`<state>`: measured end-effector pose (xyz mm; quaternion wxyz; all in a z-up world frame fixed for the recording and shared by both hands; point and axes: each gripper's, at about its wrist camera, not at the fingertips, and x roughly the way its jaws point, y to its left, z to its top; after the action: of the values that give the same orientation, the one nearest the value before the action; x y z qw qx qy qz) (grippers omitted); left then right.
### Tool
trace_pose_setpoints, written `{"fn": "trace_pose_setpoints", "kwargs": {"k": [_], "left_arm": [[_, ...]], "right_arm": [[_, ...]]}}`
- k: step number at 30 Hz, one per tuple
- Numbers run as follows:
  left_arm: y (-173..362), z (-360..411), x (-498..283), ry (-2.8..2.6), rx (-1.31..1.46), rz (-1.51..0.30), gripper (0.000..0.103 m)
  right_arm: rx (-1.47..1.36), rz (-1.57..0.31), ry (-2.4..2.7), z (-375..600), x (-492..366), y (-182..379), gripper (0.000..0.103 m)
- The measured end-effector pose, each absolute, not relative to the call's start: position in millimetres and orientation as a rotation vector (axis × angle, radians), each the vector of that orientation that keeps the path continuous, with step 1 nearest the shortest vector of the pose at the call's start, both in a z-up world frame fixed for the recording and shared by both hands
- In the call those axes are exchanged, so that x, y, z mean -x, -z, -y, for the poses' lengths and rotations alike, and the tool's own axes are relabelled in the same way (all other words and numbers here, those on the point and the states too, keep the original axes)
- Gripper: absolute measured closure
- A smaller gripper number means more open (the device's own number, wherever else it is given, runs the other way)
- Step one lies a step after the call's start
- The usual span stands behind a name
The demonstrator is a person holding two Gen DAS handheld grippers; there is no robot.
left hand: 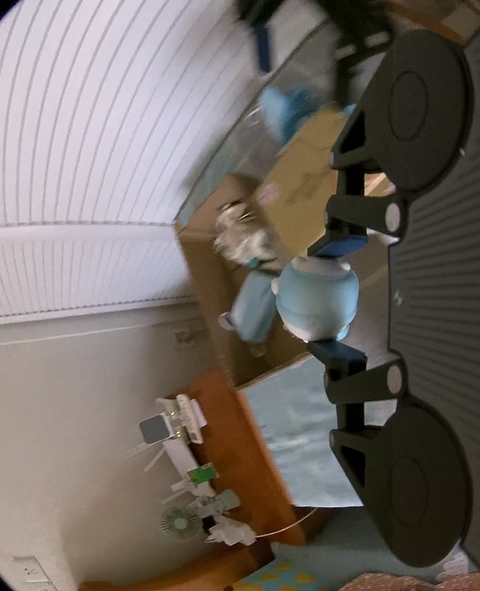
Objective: Organize soft objects
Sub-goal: 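Carry the plush toy with the left gripper and release it into the cardboard box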
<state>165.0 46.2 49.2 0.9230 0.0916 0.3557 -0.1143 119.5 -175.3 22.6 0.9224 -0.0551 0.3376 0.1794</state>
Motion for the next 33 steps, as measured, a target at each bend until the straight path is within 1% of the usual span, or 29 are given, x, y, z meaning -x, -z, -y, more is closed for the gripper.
{"fn": "trace_pose_setpoints", "kwargs": {"k": [5, 11, 12, 13, 14, 15, 23, 27, 33], "left_arm": [[-53, -40, -216, 0.188, -0.202, -0.734, 0.056], [-38, -44, -256, 0.137, -0.195, -0.784, 0.055], [-36, -44, -258, 0.132, -0.195, -0.785, 0.052], [-34, -44, -259, 0.13, -0.2, -0.785, 0.045], [-34, -43, -260, 0.129, -0.206, -0.787, 0.025], [-34, -42, -259, 0.121, -0.212, -0.779, 0.014], [-45, -38, -230, 0.153, -0.235, -0.73, 0.013], [-47, -32, -203, 0.182, -0.252, -0.717, 0.01], [-42, -26, -156, 0.211, -0.263, -0.709, 0.009]], "right_arm": [[0.074, -0.679, -0.373, 185, -114, -24, 0.0], [0.044, -0.662, -0.385, 196, -110, -27, 0.0], [0.042, -0.661, -0.385, 197, -109, -27, 0.0], [0.04, -0.661, -0.388, 198, -109, -27, 0.0], [0.04, -0.663, -0.391, 198, -109, -26, 0.0], [0.04, -0.665, -0.39, 198, -110, -26, 0.0], [0.07, -0.669, -0.38, 195, -104, -24, 0.0], [0.074, -0.672, -0.366, 197, -100, -24, 0.0], [0.118, -0.682, -0.347, 196, -89, -16, 0.0]]}}
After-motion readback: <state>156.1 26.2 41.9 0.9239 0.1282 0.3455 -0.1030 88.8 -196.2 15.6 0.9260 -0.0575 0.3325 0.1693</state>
